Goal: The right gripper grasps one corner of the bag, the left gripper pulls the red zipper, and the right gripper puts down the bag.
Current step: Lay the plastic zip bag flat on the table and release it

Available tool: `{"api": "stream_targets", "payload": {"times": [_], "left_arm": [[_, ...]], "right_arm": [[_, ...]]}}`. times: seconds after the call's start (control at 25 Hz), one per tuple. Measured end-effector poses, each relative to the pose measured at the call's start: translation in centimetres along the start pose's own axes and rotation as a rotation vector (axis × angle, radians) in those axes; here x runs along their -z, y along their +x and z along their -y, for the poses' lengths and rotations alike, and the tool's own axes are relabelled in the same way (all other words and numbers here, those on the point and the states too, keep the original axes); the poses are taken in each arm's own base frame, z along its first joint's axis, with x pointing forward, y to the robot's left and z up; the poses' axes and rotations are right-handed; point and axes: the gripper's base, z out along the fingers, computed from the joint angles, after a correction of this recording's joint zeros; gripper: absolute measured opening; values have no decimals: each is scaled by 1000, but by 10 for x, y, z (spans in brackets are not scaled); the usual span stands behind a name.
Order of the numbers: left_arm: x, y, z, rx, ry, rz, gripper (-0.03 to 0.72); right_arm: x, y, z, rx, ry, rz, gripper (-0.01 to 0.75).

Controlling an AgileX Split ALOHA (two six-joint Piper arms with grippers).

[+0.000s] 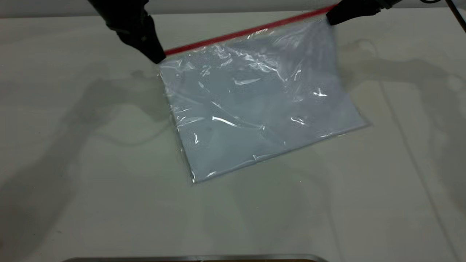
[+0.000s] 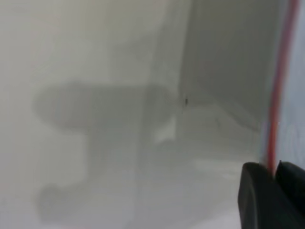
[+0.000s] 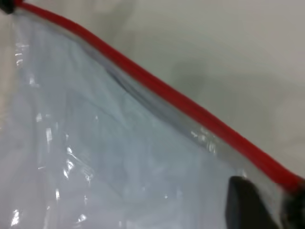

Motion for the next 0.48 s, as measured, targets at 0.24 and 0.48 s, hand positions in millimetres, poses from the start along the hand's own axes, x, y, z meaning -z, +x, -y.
{"api": "stream_targets", "payload": {"times": [0.24, 0.48], "left_arm": [[10, -3, 0, 142, -7, 16, 406], [86, -16, 12, 308, -141, -17, 608]], "right_arm": [[13, -7, 2, -40, 61, -41, 626], [85, -76, -26, -28, 185, -47, 684]]}}
